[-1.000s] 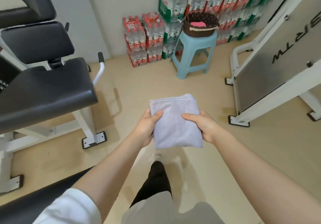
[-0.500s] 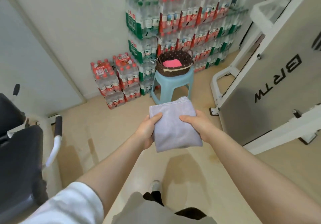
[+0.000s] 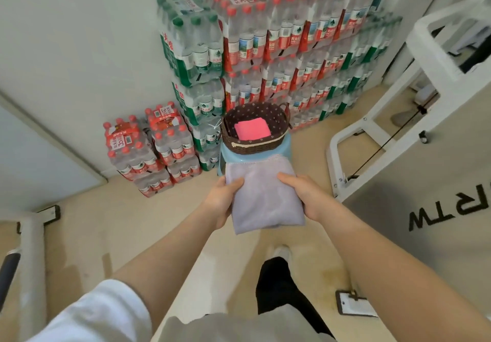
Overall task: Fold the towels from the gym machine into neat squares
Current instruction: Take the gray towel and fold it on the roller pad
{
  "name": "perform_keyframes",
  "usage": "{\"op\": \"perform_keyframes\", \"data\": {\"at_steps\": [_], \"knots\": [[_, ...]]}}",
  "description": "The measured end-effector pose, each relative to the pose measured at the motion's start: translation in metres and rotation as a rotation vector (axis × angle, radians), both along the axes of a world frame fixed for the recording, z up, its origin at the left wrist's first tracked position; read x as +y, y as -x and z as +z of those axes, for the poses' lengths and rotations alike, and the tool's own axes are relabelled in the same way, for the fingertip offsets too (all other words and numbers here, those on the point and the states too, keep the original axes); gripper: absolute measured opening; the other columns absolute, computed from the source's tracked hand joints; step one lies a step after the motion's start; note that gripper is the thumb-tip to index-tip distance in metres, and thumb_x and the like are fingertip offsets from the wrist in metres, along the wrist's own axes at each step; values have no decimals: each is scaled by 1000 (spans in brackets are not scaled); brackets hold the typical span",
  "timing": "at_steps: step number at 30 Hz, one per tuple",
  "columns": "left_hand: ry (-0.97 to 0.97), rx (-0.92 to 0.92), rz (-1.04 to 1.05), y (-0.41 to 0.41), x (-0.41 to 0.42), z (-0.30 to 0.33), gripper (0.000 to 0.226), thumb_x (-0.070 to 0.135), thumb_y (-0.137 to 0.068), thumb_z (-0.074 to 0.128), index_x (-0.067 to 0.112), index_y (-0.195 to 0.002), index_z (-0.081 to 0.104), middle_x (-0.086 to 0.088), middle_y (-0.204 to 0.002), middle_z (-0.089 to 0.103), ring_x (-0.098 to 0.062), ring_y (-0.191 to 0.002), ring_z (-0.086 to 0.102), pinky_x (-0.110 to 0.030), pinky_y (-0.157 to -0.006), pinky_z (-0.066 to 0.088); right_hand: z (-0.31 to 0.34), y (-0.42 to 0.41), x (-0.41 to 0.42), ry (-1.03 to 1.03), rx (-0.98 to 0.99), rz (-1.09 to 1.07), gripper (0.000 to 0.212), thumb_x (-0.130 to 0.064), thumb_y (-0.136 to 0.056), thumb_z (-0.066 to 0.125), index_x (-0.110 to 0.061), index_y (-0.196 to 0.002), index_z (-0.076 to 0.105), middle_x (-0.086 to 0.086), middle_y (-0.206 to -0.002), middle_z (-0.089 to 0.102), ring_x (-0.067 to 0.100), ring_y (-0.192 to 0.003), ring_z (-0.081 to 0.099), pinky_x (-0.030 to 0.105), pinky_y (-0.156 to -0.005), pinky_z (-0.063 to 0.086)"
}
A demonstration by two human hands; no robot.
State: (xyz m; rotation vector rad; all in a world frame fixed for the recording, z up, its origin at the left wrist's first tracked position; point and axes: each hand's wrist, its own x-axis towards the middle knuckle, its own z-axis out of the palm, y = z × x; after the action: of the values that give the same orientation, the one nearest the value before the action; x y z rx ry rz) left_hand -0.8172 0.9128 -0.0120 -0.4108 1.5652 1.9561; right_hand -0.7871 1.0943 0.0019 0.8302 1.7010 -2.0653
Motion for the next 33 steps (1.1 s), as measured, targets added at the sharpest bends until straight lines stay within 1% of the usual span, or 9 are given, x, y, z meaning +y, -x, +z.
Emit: {"op": "perform_keyframes", "data": {"at_steps": [3,6,10,14,19,23,25,29,33], "knots": [[-31,-74,87,57,37,3,29,23,-94,51,13,-121,53,-5,-107,67,-19,-93,64,-32,-70,51,3,64,38,138,-103,9,30,-31,-93,51,-8,-110,62,9,-104,69,21,-93,64,32,-79,51],[-92,-110,155,108,65,-4,31,25,-92,52,12,-120,54,-7,-112,67,-22,-99,64,-34,-78,51,0,123,73,224,-134,12,27,-31,-94,47,-12,-103,63,5,-96,69,21,-89,64,33,-76,49],[-16,-64,120,163,84,-30,22,20,-93,53,20,-115,50,1,-105,67,-18,-92,65,-37,-76,54,-24,188,96,214,-205,22,26,-30,-94,47,-13,-97,66,3,-88,72,19,-82,65,32,-69,50],[90,-12,-40,228,94,-71,37,22,-95,51,29,-129,41,5,-119,63,-16,-105,63,-38,-75,56,-77,250,106,81,-234,100,21,-24,-96,46,-14,-108,61,2,-96,69,14,-81,67,26,-65,55],[255,-1,-28,317,104,-145,38,21,-95,49,28,-131,39,1,-123,58,-20,-114,56,-40,-94,49,-151,334,116,-202,-279,224,23,-29,-95,47,-14,-109,59,7,-111,66,20,-93,62,36,-83,50],[299,-38,94,377,109,-197,30,16,-93,53,24,-118,38,1,-97,61,-15,-86,61,-21,-63,53,-212,399,118,-269,-324,239,24,-28,-95,49,-12,-109,59,11,-114,64,28,-105,61,48,-96,49],[366,-16,117,396,108,-218,30,14,-93,52,21,-115,33,-2,-88,61,-12,-74,57,-20,-59,50,-237,421,117,-258,-345,233,24,-28,-95,50,-13,-111,59,7,-114,63,26,-106,59,47,-97,48],[532,84,-26,412,103,-261,28,5,-93,44,29,-99,29,-9,-88,51,-20,-70,46,-35,-62,42,-280,440,109,-412,-321,289,28,-27,-94,47,-3,-103,57,12,-93,57,29,-81,53,40,-73,48],[699,257,-328,407,106,-289,36,-3,-88,38,32,-84,45,-6,-102,44,-20,-89,47,-23,-78,38,-307,442,110,-744,-311,484,27,-25,-94,45,-10,-72,43,3,-71,47,20,-66,47,32,-57,38]]}}
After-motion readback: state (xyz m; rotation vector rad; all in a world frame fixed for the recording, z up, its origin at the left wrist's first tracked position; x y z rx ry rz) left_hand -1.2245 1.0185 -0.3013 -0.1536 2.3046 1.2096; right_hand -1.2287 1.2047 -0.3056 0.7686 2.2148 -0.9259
